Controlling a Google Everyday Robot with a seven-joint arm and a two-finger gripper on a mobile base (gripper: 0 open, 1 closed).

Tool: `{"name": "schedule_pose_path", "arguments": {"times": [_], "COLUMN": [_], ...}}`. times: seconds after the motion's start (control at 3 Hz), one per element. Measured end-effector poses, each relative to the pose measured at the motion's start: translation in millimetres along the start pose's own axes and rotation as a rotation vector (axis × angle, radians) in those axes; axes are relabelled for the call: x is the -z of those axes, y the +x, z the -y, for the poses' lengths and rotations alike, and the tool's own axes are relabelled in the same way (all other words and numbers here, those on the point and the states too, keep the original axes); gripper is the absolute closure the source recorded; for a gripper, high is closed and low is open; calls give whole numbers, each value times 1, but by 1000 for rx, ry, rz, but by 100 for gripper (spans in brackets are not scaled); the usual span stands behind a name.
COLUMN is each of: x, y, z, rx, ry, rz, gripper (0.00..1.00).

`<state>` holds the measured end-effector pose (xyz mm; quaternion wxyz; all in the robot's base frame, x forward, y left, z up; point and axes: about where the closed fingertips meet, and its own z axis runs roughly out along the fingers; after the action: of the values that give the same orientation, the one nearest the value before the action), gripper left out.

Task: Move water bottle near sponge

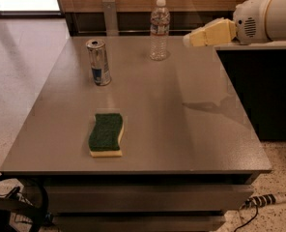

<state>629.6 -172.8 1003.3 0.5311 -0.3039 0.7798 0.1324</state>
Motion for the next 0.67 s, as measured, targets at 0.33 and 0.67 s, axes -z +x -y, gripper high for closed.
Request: {"name": "schedule_pose_path", "arguments": {"times": [0.33, 0.67], "x": [0, -29], "y": [2, -7], "z": [-3, 12], "rx": [5, -5], "ry": [-12, 26], "rz": [-9, 44], "gripper": [0, 0]}}
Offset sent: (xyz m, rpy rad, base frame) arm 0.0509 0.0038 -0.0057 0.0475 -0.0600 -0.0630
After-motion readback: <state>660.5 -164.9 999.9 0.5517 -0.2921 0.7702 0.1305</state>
